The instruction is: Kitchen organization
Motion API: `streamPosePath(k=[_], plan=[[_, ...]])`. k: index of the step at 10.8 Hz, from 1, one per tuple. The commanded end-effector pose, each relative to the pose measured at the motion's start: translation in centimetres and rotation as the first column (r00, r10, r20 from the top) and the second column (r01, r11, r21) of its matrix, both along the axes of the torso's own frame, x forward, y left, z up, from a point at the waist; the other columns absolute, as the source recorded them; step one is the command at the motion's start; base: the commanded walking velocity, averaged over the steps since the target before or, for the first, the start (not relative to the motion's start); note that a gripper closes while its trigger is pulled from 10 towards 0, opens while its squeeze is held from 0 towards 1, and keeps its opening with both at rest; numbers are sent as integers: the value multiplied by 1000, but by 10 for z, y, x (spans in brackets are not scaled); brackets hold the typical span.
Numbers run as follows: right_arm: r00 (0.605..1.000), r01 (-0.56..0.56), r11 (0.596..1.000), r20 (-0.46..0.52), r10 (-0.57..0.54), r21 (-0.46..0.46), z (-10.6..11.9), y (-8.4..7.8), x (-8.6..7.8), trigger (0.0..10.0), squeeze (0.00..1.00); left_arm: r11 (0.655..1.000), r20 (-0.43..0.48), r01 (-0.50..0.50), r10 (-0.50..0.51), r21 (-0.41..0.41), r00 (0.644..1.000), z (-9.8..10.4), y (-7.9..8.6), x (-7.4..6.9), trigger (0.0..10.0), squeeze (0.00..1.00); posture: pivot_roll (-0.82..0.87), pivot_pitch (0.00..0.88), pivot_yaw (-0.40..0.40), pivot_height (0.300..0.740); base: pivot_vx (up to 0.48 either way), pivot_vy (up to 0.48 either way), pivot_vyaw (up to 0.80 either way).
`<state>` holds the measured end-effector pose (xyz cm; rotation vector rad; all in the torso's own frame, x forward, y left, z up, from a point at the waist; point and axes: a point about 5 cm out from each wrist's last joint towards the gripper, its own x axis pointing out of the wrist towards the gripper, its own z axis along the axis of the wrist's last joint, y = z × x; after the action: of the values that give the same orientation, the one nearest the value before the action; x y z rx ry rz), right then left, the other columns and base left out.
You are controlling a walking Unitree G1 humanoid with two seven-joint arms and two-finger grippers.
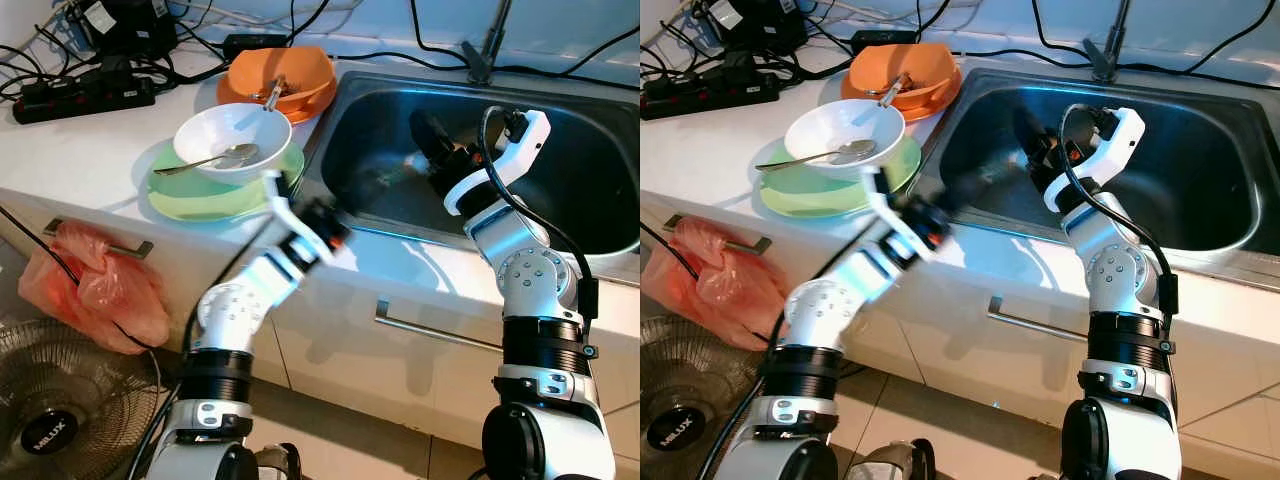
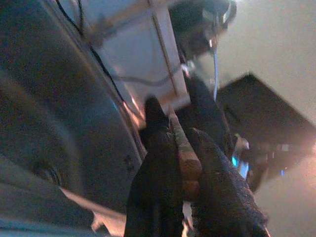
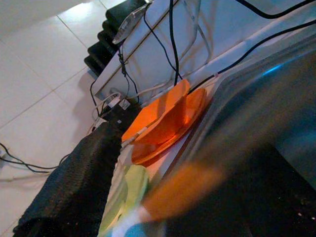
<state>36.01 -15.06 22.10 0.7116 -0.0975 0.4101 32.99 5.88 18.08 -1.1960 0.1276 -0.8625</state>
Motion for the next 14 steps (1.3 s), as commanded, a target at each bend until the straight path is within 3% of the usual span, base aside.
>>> streamPosePath(k=[1,2,3,4,6,7,8,9,10,14], plan=[[1000,10,1000,19,-10,4,6,-2,0,10000,0,999,23,-16,17,-38,1000,14,-2,7,0,0,27,89,69,740,0,0,0],[1000,9,1000,18,-9,6,6,-2,1,10000,0,999,30,-25,26,-31,999,15,2,9,0,0,28,87,70,740,0,0,0],[1000,4,1000,21,-4,10,6,-1,1,3137,0,999,34,-24,25,-29,999,16,2,9,0,0,31,86,70,740,0,0,0],[1000,-6,1000,28,6,20,8,1,1,0,0,999,34,-20,21,-29,999,16,2,9,0,0,35,83,71,740,0,0,0],[1000,-9,1000,23,9,19,7,2,2,4549,0,999,29,9,-8,-41,1000,16,-1,7,0,0,34,81,72,740,0,0,0],[1000,-10,1000,22,10,19,6,2,2,10000,0,997,28,47,-45,-57,999,15,-6,4,0,0,32,82,71,740,0,0,0],[1000,-14,1000,22,14,18,6,3,1,10000,0,994,30,93,-91,-62,995,14,-11,0,0,0,29,84,69,740,0,0,0],[999,-19,1000,27,19,22,6,3,1,7137,0,993,31,103,-102,-55,994,12,-13,-1,0,0,29,84,69,740,0,0,0],[999,-22,999,31,22,29,7,3,0,0,0,993,26,105,-104,-60,994,12,-13,-1,0,0,28,88,68,740,0,0,0],[999,-18,999,30,17,37,7,2,0,0,0,993,22,106,-105,-54,994,9,-11,-1,0,0,27,89,68,740,0,0,0]])
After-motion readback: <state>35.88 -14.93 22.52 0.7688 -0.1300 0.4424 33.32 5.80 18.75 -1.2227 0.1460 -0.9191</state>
